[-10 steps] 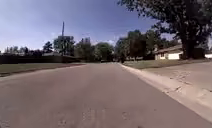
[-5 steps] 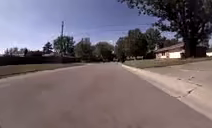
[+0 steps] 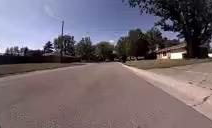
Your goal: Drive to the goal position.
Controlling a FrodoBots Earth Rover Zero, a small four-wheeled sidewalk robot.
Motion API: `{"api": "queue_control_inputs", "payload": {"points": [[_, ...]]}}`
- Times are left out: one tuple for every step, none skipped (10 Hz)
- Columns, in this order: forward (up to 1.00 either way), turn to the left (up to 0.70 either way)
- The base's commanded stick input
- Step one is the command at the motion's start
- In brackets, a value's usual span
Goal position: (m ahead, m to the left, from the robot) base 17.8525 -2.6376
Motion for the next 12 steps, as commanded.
{"api": "queue_control_inputs", "payload": {"points": [[0.7,0.0],[0.7,0.0],[0.7,0.0],[0.7,0.0],[0.7,0.0],[0.7,0.0],[0.7,0.0],[0.7,0.0],[0.7,0.0],[0.7,0.0],[0.7,0.0],[0.7,0.0]]}}
